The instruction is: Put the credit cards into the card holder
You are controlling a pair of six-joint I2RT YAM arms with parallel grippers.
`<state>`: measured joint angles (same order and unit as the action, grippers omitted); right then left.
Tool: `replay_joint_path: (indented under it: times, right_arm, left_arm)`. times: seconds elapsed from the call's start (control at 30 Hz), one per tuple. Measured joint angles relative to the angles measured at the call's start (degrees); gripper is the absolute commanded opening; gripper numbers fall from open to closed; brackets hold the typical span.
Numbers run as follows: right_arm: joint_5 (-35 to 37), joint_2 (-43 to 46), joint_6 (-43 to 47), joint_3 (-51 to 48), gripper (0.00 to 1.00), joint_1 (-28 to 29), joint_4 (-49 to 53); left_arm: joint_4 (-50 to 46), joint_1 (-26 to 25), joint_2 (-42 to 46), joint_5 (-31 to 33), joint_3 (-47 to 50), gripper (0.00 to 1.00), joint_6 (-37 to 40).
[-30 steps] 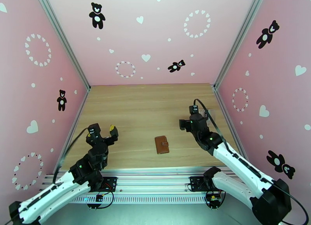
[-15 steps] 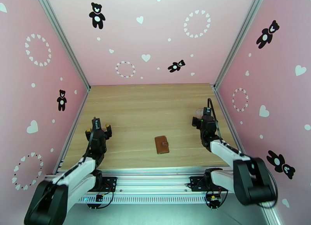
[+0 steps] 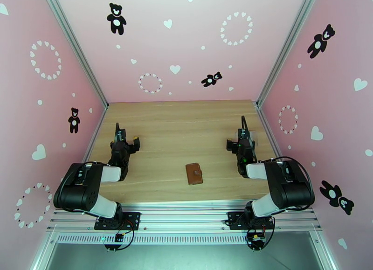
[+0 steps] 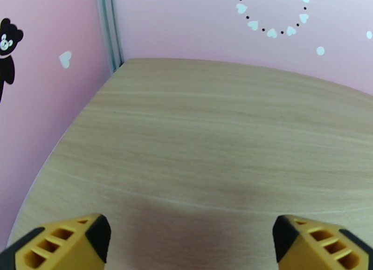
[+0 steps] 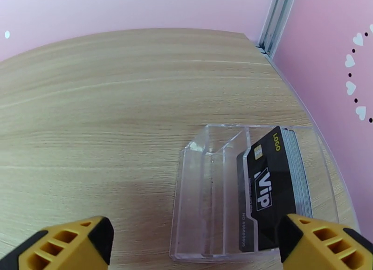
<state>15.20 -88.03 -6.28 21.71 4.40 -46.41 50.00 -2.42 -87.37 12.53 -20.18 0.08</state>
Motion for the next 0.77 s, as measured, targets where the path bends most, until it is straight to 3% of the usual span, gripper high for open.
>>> replay_joint_path:
  times: [0.77]
  right_arm:
    - [-8.17, 0.00, 2.36, 1.75, 0.99, -1.16, 1.22]
  left_arm:
    - [0.57, 0.09, 0.00, -1.46, -0.13, 0.99, -0.07]
